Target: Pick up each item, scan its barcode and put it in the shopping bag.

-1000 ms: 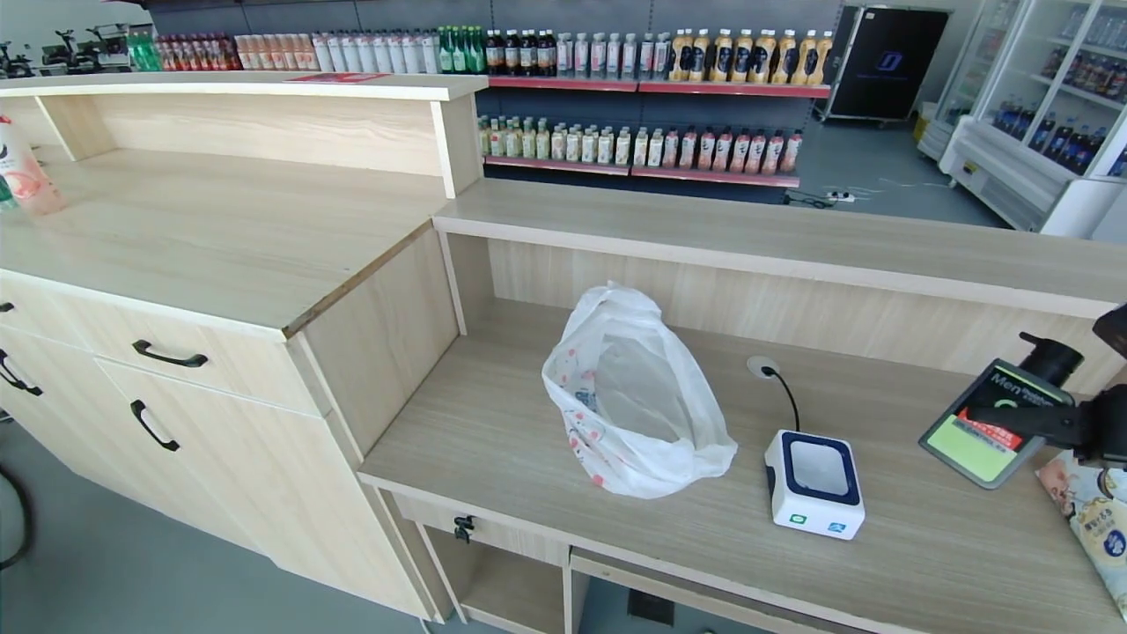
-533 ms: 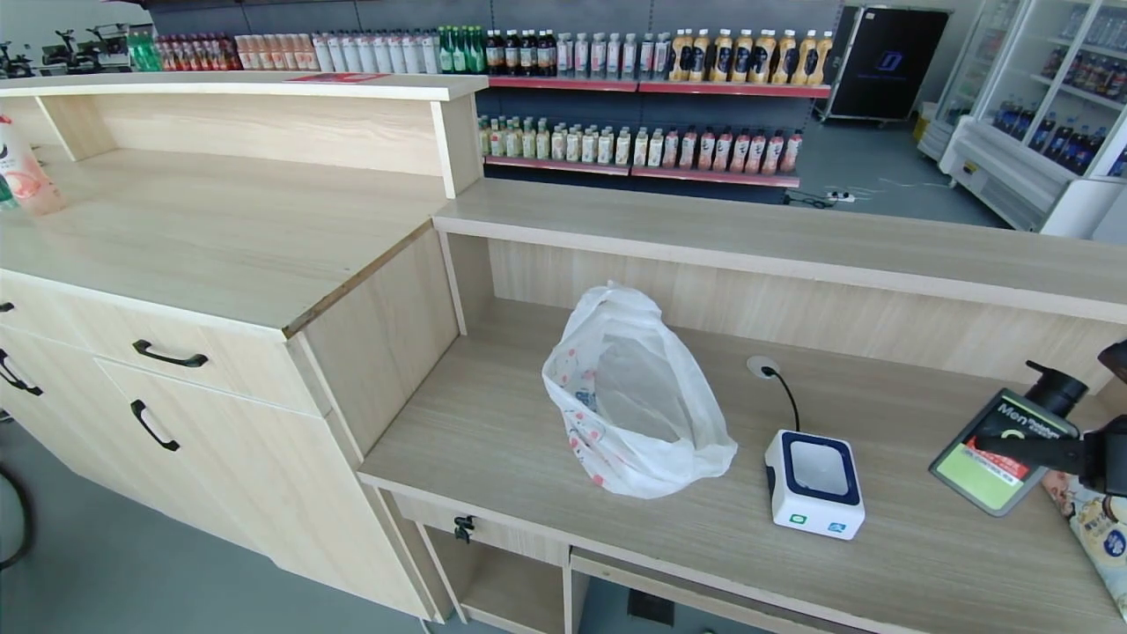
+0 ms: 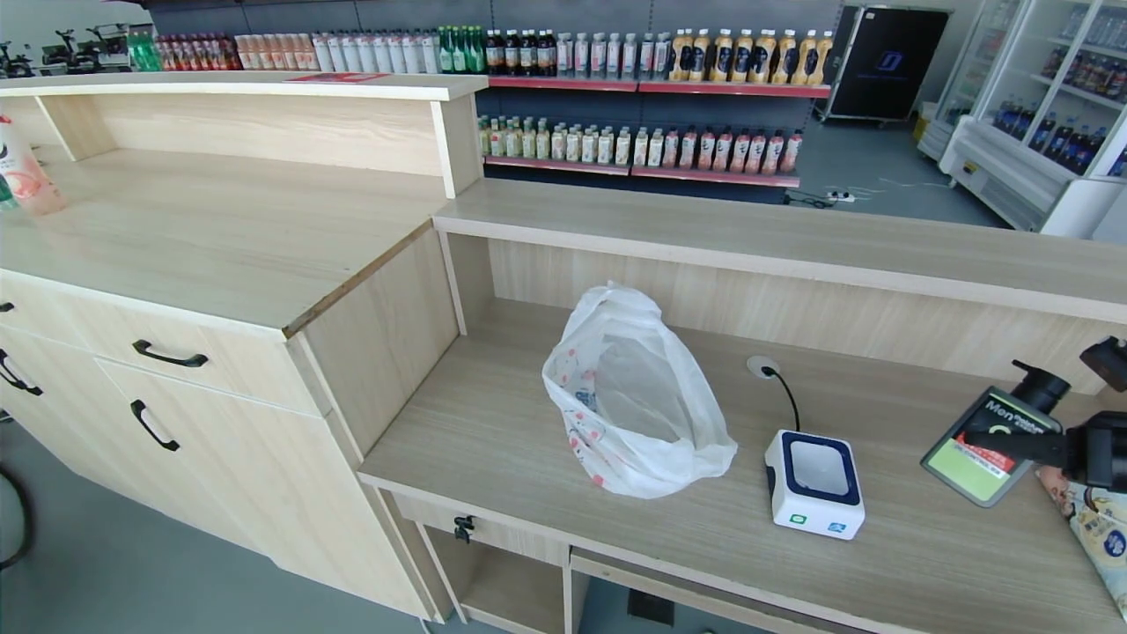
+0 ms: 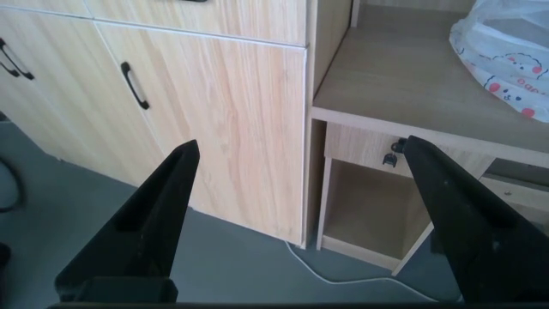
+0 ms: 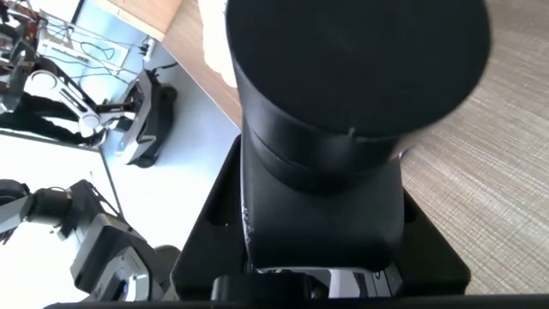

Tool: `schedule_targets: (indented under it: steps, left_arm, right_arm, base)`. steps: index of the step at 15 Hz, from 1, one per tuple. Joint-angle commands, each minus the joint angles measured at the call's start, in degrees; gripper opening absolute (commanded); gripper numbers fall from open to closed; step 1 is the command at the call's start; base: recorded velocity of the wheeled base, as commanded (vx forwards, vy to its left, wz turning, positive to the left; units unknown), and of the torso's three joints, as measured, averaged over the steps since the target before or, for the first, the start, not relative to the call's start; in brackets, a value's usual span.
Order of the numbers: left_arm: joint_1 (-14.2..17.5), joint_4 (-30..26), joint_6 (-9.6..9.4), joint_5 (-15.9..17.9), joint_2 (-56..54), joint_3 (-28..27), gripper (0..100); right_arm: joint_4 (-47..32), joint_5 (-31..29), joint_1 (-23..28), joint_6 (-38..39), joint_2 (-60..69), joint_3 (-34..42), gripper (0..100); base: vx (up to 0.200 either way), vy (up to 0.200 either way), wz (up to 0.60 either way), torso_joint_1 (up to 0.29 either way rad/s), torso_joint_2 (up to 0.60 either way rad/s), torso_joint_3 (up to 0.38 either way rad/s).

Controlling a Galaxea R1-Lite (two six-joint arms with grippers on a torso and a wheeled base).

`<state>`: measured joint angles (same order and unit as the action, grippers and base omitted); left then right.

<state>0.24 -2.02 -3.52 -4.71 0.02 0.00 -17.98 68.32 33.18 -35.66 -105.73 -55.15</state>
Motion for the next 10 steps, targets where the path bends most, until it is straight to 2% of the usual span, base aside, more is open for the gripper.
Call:
schedule_targets:
  steps: [1,10]
  left_arm:
    - [0.02,0.00,0.01,-0.04,-0.02,0.00,100]
    - [0.02,0.00,0.01,-0.04,-0.02,0.00,100]
  right_arm:
    - [-0.04,0.15,-0.93,-0.29,-1.85,-0.40,0]
    - [0.14,0.24,-5.76,-0.91,-4.22,-3.03,0]
  base:
    - [0.000,0.000,0.00,0.000,0.00,0.000]
    - [0.000,0.000,0.00,0.000,0.00,0.000]
